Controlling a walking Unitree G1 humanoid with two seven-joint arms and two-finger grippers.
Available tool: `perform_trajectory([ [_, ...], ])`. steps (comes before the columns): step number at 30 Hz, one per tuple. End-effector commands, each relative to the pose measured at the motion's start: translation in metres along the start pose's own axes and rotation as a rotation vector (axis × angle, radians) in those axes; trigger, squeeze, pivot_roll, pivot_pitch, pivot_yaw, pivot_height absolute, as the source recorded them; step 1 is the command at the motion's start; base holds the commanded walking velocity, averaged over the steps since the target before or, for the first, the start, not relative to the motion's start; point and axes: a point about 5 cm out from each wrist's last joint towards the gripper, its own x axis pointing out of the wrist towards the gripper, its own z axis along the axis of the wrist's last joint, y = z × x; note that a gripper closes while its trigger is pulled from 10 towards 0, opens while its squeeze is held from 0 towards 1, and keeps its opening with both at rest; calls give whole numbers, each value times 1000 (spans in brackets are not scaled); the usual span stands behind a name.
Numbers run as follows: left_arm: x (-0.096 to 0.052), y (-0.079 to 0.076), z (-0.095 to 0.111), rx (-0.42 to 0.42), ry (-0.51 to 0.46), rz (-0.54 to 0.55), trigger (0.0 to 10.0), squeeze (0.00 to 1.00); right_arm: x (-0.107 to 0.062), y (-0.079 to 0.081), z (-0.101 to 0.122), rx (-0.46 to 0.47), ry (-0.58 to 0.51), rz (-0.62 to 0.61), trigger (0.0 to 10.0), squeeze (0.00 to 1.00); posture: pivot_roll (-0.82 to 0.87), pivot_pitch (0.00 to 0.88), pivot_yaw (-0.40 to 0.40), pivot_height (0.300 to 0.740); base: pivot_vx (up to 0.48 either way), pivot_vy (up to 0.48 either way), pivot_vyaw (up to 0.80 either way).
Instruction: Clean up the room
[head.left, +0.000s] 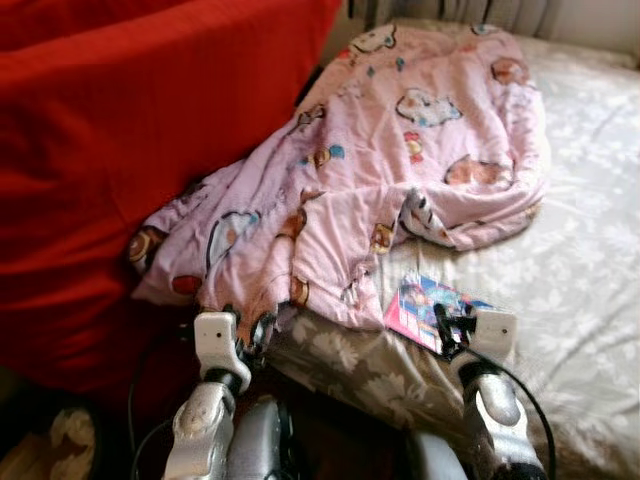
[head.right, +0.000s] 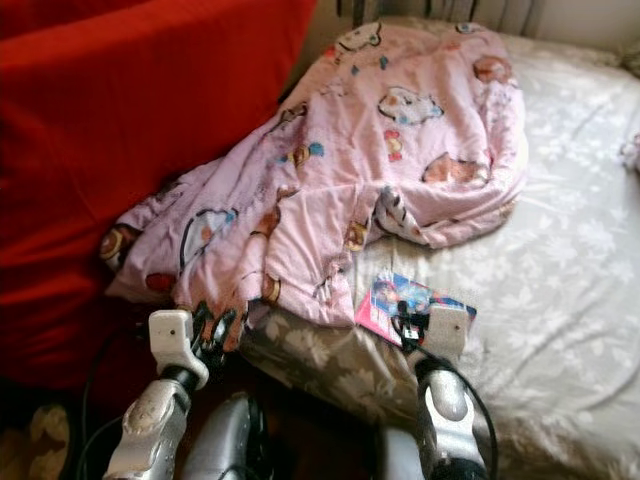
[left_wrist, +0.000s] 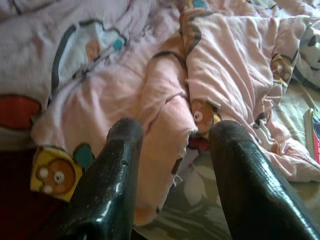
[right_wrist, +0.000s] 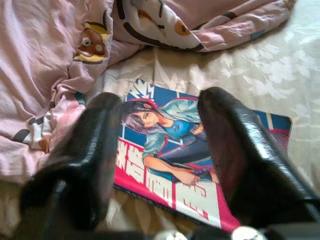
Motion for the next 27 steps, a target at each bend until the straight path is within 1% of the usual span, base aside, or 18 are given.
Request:
perform_trajectory([
  [1,-2,-2,-3,-13,14,-5,10000,0,-5,-5,-7,4,25,-20,10000,1000,10,158,27,622,0,0,0],
  [10,-1,-4,-4,-12,14,-14,10000,0,-5,-5,-8,0,29,-18,10000,992,7,132,31,622,0,0,0],
  [11,-1,-4,-4,-12,14,-15,10000,0,-5,-5,-8,-4,31,-17,10000,0,7,130,31,622,0,0,0],
  [16,1,-3,-2,-13,5,-14,10000,0,-5,-4,-9,0,36,-14,10000,0,9,131,32,622,0,0,0],
  [24,1,-2,-4,-8,26,-18,10000,0,-4,-2,-9,7,41,-2,10000,0,6,153,32,622,0,0,0],
  [27,3,0,-2,-7,24,-15,10000,0,-4,-2,-10,8,43,-3,10000,0,7,155,33,622,255,0,0],
])
